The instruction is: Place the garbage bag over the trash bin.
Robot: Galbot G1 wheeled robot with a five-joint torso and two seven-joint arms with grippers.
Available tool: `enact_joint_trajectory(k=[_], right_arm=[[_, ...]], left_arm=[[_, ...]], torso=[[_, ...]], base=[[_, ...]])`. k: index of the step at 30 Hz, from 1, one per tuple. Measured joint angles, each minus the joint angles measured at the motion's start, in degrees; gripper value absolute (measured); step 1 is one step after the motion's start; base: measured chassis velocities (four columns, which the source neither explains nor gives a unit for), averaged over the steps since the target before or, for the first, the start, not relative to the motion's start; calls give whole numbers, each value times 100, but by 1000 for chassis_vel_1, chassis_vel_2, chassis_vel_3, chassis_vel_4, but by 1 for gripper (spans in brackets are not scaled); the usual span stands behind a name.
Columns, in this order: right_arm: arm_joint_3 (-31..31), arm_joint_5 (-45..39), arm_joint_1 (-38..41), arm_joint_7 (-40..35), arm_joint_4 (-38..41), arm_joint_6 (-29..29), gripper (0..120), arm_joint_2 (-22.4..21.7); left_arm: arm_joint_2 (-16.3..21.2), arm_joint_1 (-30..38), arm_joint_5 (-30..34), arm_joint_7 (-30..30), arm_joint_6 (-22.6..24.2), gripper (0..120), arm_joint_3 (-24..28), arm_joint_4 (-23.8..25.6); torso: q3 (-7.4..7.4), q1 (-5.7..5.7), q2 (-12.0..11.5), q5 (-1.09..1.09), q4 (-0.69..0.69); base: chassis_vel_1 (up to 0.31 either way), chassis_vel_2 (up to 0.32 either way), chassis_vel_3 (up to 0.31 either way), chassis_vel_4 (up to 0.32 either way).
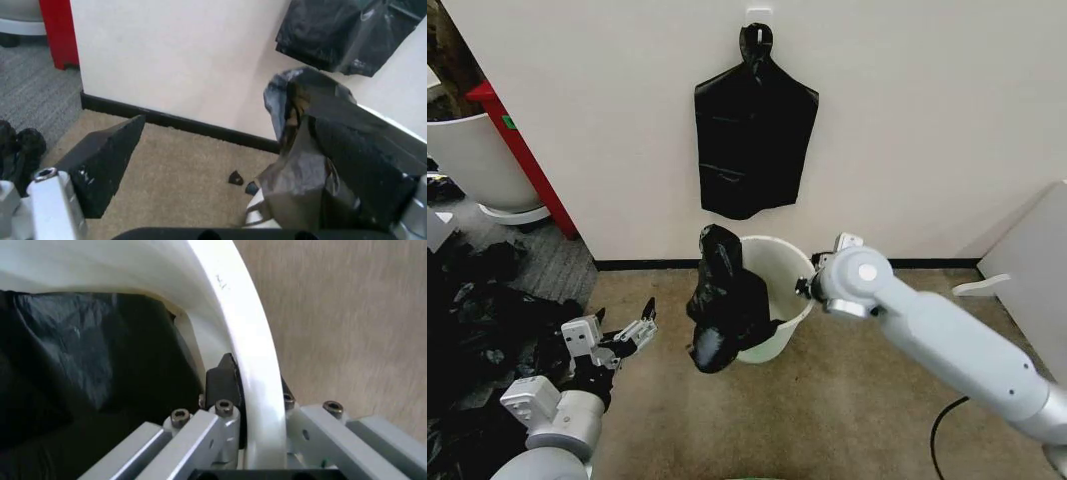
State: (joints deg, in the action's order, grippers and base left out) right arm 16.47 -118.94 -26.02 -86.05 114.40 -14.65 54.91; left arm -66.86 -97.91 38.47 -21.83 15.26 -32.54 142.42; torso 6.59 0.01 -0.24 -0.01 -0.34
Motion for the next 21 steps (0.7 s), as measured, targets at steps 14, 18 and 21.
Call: enact_joint_trajectory(k=[14,18,21], right_arm=[[58,1133,-674,122,-205,187,0,344],[114,1196,-626,110,-342,204,0,397],[126,1234,-614,129,-482,246,0,437]], left_arm=[[41,24,96,21,-9,100,-85,-104],[14,2,96,28,-11,100,-110,-92],[1,-13,96,39,-25,100,-154,-85]], torso=[[0,0,0,0,0],[0,0,0,0,0],[1,0,0,1,0]], base=[[0,0,0,0],[0,0,0,0],[0,0,0,0]])
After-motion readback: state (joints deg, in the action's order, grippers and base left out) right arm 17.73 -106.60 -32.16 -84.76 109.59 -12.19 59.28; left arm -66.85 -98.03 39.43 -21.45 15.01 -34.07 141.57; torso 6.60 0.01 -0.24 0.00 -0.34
